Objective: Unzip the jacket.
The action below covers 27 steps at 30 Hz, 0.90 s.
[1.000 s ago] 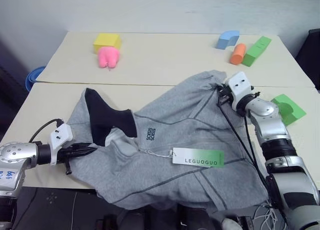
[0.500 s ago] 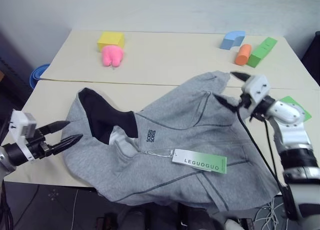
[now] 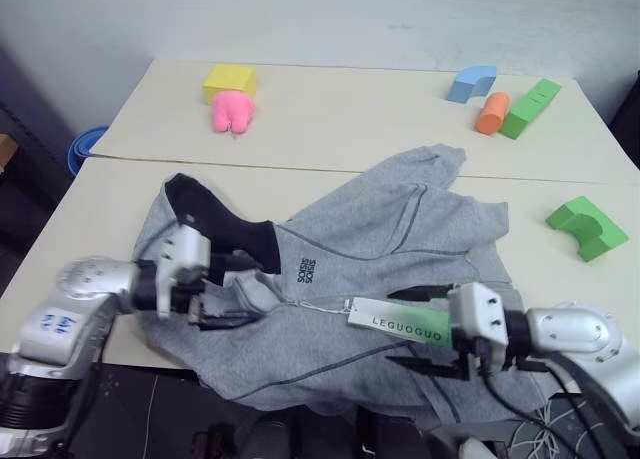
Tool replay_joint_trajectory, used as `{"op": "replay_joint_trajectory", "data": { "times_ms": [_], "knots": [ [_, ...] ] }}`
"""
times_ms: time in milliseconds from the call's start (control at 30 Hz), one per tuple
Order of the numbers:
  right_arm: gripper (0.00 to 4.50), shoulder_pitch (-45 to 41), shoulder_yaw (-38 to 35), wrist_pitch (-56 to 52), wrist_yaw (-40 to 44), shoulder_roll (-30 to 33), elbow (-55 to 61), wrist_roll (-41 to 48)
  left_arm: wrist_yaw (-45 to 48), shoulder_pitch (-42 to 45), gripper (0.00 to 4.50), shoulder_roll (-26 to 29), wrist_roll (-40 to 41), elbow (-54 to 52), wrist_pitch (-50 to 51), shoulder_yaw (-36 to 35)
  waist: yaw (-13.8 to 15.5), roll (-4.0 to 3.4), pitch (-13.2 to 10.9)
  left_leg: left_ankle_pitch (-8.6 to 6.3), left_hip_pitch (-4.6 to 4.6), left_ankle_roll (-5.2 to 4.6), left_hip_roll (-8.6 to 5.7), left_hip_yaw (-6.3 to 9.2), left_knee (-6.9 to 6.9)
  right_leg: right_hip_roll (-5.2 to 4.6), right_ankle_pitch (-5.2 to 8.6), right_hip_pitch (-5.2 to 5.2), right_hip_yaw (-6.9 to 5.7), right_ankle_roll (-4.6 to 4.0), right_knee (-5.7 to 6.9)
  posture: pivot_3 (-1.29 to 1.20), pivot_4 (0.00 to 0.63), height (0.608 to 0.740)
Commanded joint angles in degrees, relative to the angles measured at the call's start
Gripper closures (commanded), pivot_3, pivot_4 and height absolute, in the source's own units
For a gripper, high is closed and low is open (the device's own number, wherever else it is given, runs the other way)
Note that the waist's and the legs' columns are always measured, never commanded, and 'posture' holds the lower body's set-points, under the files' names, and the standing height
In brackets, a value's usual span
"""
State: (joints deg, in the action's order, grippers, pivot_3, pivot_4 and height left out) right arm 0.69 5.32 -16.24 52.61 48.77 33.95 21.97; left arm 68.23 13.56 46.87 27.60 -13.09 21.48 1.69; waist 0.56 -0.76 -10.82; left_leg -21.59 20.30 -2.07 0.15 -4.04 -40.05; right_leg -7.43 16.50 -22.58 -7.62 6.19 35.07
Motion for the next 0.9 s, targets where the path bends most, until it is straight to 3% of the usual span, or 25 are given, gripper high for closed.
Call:
{"op": "replay_joint_trajectory", "data": {
  "times_ms": [33,200,367,700,800,900],
  "knots": [
    [0.00,-1.7,3.5,-1.0,-6.8,-2.3,1.1,-8.9,0.5,3.5,0.03,-2.5,-4.3,2.5,-5.5,3.4,0.2,0.00,0.0,0.01,0.02,-0.01,0.00,-0.02,-0.03,0.01,0.00,-0.02,-0.02,0.00,-0.01,0.00,0.150,0.740],
    [0.00,-2.4,5.5,-3.8,-12.5,-5.8,0.9,-15.0,1.6,6.3,0.03,-4.7,-9.4,5.9,-8.9,8.7,0.8,0.02,0.0,0.03,0.04,-0.05,-0.07,-0.03,-0.03,0.00,-0.01,-0.02,-0.08,0.02,-0.04,0.00,0.150,0.740],
    [0.00,-5.0,6.0,-8.7,-15.9,-6.5,0.6,-20.5,-3.0,7.9,0.03,-8.2,-15.8,9.9,-10.9,12.0,0.9,0.02,0.0,0.05,0.07,-0.12,-0.14,-0.02,-0.02,0.00,-0.03,-0.03,-0.19,0.05,-0.04,0.00,0.150,0.740],
    [0.00,-6.5,9.2,-8.8,-14.6,-5.2,2.0,-26.9,-11.0,7.8,0.03,-13.9,-21.4,14.6,-11.8,12.9,0.9,0.04,0.0,0.08,0.04,-0.17,-0.15,0.00,-0.04,-0.05,-0.05,0.01,-0.17,0.09,-0.02,0.00,0.150,0.740],
    [0.52,-6.1,11.0,-3.9,-16.2,-5.4,-0.7,-31.2,-11.6,7.7,0.00,-14.8,-21.7,15.3,-11.5,13.5,0.9,0.06,0.0,0.10,-0.01,-0.19,-0.16,0.02,-0.04,-0.08,-0.05,0.09,-0.16,0.09,-0.01,0.00,0.150,0.740],
    [1.55,-5.9,11.4,-1.0,-18.6,-6.4,-3.2,-34.5,-11.7,7.4,0.00,-15.1,-21.9,15.4,-11.2,13.9,0.9,0.07,0.1,0.11,-0.02,-0.22,-0.20,0.04,-0.04,-0.11,-0.06,0.10,-0.16,0.11,-0.01,0.00,0.150,0.740]
  ]
}}
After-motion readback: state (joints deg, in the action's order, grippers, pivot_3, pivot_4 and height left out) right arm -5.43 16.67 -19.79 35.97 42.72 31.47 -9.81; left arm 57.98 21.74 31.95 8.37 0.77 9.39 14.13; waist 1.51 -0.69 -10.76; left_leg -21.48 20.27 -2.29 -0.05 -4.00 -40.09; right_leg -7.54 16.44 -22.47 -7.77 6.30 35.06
